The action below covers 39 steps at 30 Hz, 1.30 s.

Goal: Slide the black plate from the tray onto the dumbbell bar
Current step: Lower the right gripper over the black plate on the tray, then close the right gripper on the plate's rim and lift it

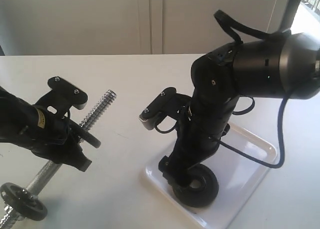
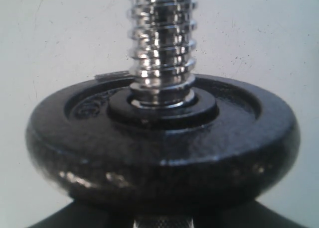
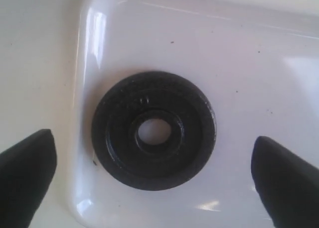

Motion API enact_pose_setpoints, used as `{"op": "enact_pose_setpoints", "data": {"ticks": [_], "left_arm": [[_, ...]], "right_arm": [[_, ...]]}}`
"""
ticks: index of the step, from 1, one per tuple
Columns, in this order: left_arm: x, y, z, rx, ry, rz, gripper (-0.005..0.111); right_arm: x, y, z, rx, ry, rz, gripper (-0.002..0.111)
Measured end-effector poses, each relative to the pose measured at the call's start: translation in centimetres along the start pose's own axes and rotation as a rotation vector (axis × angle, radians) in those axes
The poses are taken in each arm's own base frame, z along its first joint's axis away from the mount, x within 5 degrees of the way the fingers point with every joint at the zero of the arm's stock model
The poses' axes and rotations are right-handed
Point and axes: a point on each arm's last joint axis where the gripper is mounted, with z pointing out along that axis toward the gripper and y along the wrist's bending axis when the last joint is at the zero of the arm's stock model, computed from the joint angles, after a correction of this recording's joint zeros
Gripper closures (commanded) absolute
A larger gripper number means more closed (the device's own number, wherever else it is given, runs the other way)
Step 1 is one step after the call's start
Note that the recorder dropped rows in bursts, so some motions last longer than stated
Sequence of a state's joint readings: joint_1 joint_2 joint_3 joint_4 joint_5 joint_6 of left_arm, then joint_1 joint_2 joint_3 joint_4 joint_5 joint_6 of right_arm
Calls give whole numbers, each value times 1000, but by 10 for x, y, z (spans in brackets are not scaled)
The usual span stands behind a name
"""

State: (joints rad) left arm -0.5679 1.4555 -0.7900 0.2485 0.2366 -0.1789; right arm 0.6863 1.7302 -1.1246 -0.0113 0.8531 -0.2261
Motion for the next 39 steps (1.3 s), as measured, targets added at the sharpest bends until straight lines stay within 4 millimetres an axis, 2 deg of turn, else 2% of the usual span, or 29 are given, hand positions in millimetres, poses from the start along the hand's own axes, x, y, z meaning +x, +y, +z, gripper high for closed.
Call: {"op": "enact_pose_setpoints", "data": {"ticks": [8, 13, 24, 29, 39], "left_arm": [[0, 0, 0, 0, 0, 0, 107], [0, 0, 0, 0, 0, 0, 107], [0, 0, 0, 0, 0, 0, 107], [0, 0, 0, 0, 0, 0, 107], [0, 0, 0, 0, -2, 0, 107]], "right_arm": [[0, 0, 37, -15, 95, 11, 3], [0, 0, 53, -24, 132, 13, 3], [-1, -1, 59, -24, 173, 27, 4], [0, -2, 59, 14, 188, 68, 4], [1, -12, 62, 110, 201, 40, 4]]}}
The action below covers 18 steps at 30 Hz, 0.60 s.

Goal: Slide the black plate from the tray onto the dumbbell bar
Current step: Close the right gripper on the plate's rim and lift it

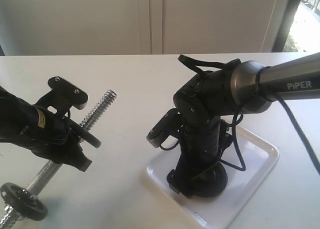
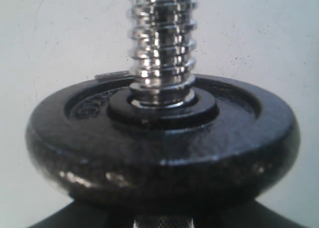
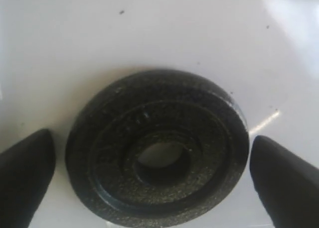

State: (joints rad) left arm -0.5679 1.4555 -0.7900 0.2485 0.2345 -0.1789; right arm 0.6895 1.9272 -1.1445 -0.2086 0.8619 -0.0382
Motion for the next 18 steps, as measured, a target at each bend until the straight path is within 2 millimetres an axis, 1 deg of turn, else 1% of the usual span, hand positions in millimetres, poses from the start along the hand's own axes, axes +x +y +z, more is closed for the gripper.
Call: {"op": "enact_pose_setpoints", "data": {"ticks": [9, 18], "left_arm": [[0, 0, 0, 0, 0, 0, 107], [0, 0, 0, 0, 0, 0, 107]], "right_arm": [[1, 0, 0, 1, 9, 53, 4], [1, 0, 0, 0, 13, 71, 4]]}}
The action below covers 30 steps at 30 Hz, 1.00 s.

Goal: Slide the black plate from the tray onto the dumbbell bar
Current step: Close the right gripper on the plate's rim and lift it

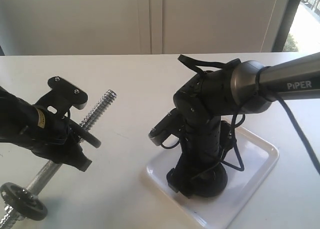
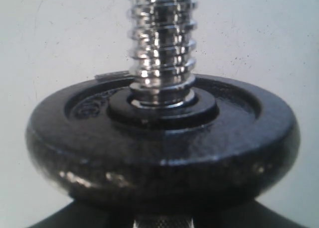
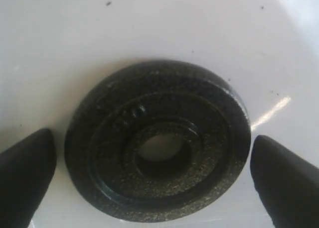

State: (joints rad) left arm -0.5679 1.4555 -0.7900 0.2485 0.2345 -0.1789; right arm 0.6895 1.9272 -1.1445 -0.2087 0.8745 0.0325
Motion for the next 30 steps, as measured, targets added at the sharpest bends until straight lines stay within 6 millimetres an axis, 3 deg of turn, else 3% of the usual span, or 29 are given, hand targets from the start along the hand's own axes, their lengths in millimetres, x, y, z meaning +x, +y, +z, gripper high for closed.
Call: {"op": "enact_pose_setpoints", "data": {"ticks": [26, 28, 29, 30], "left_arm": [[0, 0, 0, 0, 0, 0, 107], [0, 0, 0, 0, 0, 0, 107], [0, 0, 0, 0, 0, 0, 107], [0, 0, 0, 0, 0, 0, 107]], "right_arm": [[6, -12, 14, -137, -2, 33, 6], [7, -11, 14, -141, 13, 33, 19], [8, -11, 15, -142, 18, 32, 34], [8, -11, 15, -147, 20, 36, 61]]}}
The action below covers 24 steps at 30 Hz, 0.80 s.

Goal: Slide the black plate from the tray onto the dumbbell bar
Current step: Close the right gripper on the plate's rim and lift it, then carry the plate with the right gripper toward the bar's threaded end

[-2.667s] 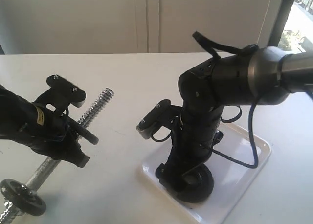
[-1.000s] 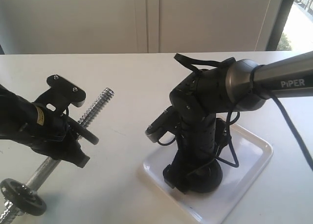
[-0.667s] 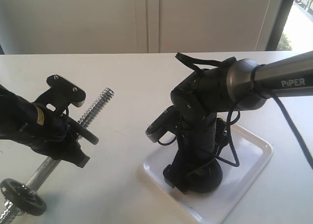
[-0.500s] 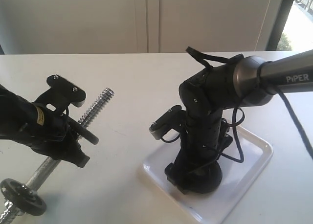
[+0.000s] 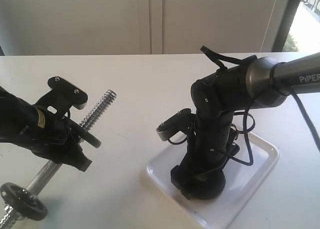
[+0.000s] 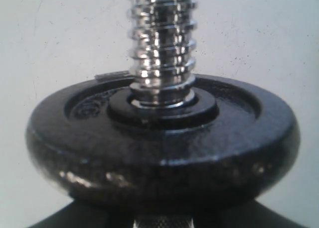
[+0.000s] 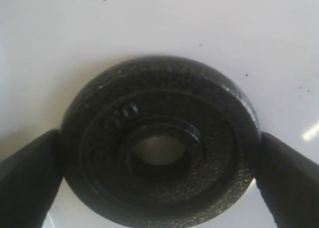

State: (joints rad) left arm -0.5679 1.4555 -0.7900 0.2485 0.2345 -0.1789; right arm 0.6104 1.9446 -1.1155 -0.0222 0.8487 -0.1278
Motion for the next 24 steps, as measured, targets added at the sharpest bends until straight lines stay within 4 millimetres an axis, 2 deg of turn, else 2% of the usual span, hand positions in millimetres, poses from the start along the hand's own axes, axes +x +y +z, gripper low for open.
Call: {"op": "enact_pose_setpoints", "data": {"ticks": [1, 2, 3, 10, 14, 19, 24], "left_arm": [[0, 0, 0, 0, 0, 0, 107], [0, 0, 0, 0, 0, 0, 107], [0, 0, 0, 0, 0, 0, 107], [0, 0, 0, 0, 0, 0, 107], [0, 0, 0, 0, 0, 0, 107], [-1, 0, 0, 2, -11, -4, 107], [-2, 0, 0, 2, -22, -4, 107]], "right_arm": [[0, 0, 1, 0, 3, 5, 77], [0, 0, 1, 0, 3, 16, 99], [1, 0, 1, 3, 8, 37, 107], [-5, -2, -9, 15, 35, 116, 108], [-6, -23, -24, 8, -12, 146, 108], [-7, -41, -50, -164, -147, 198, 108], [-8, -51, -61, -380, -275, 179, 108]]}}
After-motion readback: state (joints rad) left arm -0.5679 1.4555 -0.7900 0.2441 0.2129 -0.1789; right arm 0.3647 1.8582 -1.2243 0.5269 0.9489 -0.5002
